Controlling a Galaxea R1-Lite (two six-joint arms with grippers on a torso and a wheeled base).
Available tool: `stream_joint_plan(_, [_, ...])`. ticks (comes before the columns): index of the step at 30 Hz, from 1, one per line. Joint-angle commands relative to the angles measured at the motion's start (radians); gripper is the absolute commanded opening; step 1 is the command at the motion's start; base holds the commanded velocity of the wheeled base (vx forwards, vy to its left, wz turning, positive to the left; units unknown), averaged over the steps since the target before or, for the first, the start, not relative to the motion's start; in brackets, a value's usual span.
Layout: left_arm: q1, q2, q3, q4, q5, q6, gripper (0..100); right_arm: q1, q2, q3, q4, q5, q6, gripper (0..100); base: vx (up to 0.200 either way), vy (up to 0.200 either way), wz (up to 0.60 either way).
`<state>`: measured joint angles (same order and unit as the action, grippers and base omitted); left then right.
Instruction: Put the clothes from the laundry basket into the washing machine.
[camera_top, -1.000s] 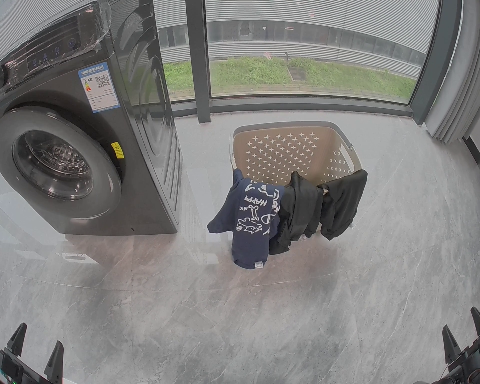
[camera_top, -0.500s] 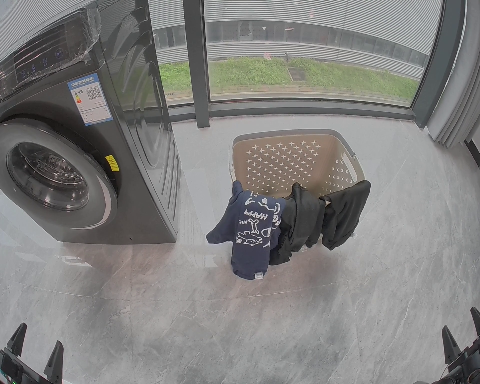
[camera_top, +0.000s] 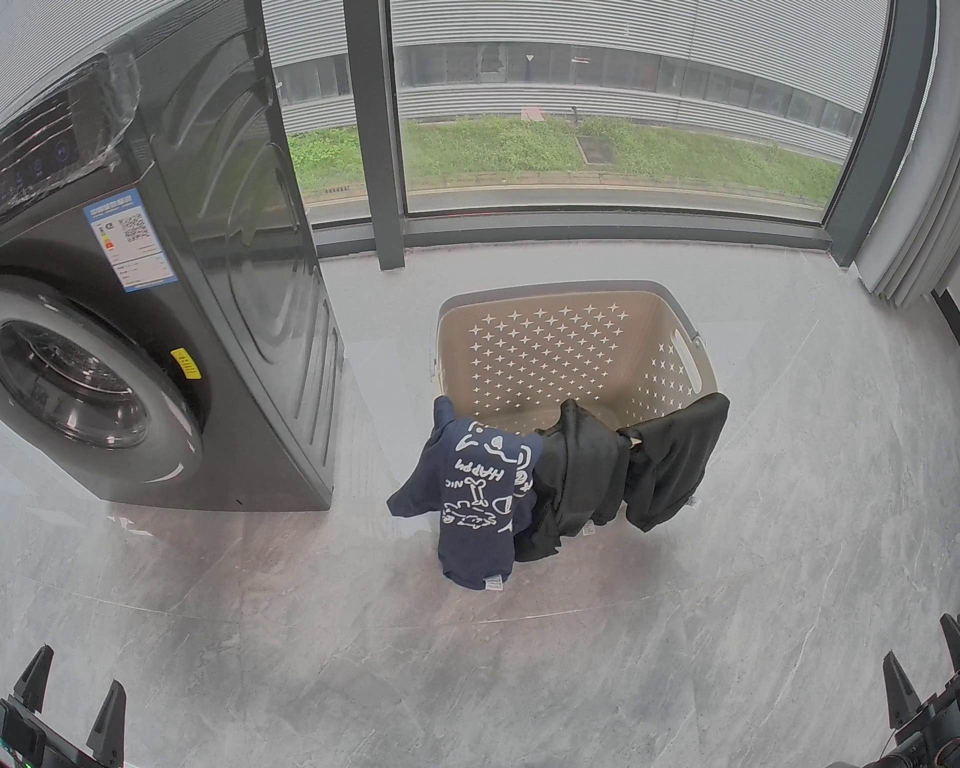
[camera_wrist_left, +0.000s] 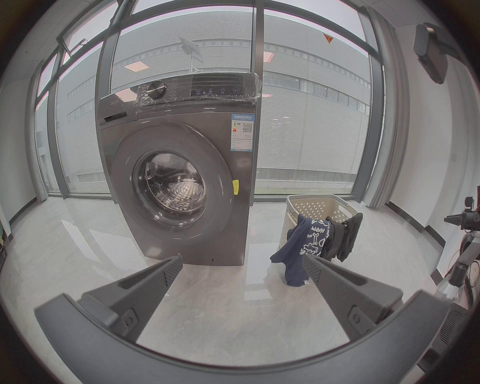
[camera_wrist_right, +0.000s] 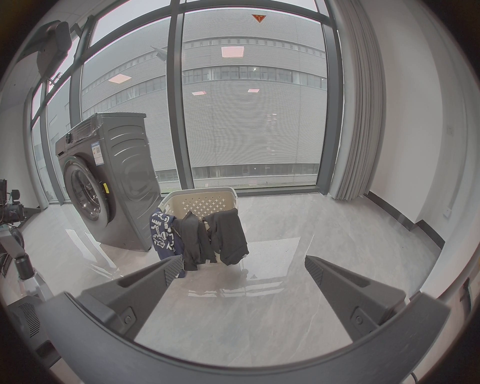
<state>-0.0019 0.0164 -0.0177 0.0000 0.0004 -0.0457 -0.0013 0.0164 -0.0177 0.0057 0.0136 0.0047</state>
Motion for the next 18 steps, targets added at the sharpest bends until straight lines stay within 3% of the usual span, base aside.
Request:
stream_joint_plan(1, [0.0, -0.007, 0.016, 0.0, 0.001, -0.002, 100, 0.0, -0.016, 0.016, 0.0, 0.0, 0.0, 100, 0.0, 0.0, 0.0])
stream_joint_plan(7, [0.0, -0.007, 0.016, 0.0, 0.001, 0.0, 100, 0.0, -0.016, 0.016, 0.0, 0.0, 0.0, 100, 0.0, 0.0, 0.0])
stream_joint_plan(16, [0.0, -0.007, 0.016, 0.0, 0.0, 0.004, 100, 0.0, -0.016, 0.016, 0.0, 0.0, 0.0, 100, 0.0, -0.2, 0.0])
stream_joint_plan(18, [0.0, -0.007, 0.016, 0.0, 0.0, 0.006, 100, 0.0, -0.016, 0.016, 0.0, 0.0, 0.0, 100, 0.0, 0.0, 0.0])
